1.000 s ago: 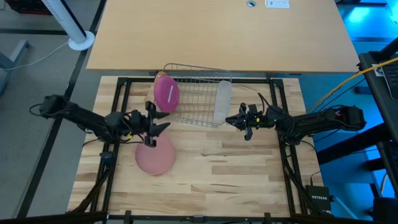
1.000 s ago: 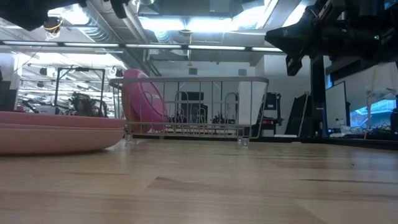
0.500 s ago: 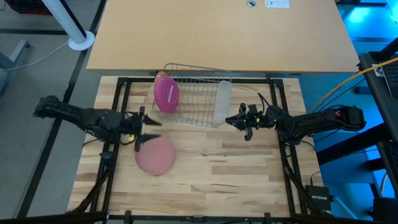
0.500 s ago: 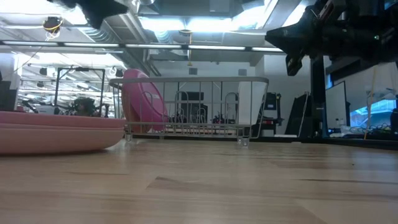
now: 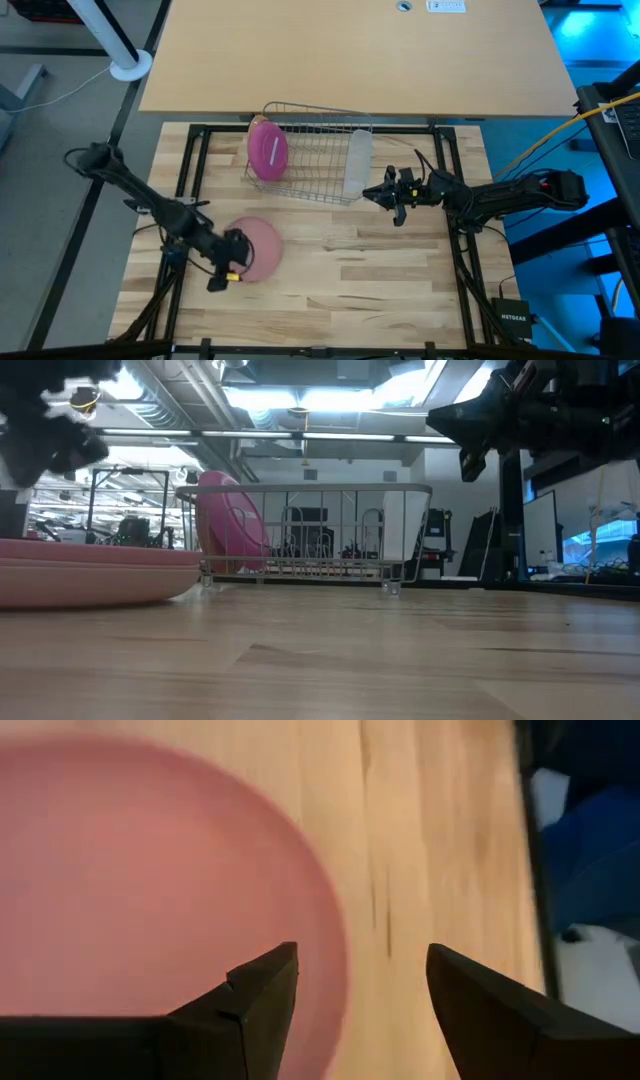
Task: Sort dishes
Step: Put the pink plate into the dish rack
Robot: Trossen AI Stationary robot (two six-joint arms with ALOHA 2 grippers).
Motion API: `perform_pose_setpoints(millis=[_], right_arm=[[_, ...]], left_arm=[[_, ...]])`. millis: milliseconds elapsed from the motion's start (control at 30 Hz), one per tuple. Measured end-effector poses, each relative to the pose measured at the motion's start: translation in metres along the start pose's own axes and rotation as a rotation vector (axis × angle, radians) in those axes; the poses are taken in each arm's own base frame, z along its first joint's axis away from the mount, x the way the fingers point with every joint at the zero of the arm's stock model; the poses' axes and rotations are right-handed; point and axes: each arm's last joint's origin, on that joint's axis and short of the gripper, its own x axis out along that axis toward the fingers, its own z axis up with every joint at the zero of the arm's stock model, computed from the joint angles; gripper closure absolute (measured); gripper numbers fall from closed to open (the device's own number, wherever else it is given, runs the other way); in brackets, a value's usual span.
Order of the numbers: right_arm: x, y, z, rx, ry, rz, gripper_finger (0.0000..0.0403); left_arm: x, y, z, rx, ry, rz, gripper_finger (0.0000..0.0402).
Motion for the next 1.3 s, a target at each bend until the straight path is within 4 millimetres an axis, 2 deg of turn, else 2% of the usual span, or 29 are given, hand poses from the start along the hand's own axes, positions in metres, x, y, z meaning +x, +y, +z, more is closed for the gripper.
perform_pose_setpoints(millis=[133,300,933,1100,1300], right_arm=[[0.0,0.0,0.0,0.0,0.0,0.0,0.0358],[0.0,0.0,0.0,0.0,0.0,0.0,0.0358],[0.0,0.0,0.0,0.0,0.004,0.01,0.0358],[0.0,0.0,0.0,0.0,0.004,0.01,0.0358],[0.0,0.0,0.0,0.0,0.004,0.01,0.0358]], left_arm=[[0.023,-0.009,-0.001,-0.017,0.057,-0.046,0.021],[0.038,-0.012,0.0,-0.023,0.066,-0.047,0.0228],[0.061,-0.005,-0.006,-0.08,0.107,0.084,0.0275],[0.057,-0.005,-0.005,-0.084,0.111,0.08,0.0316],[0.052,-0.01,0.001,-0.084,0.131,0.09,0.039]])
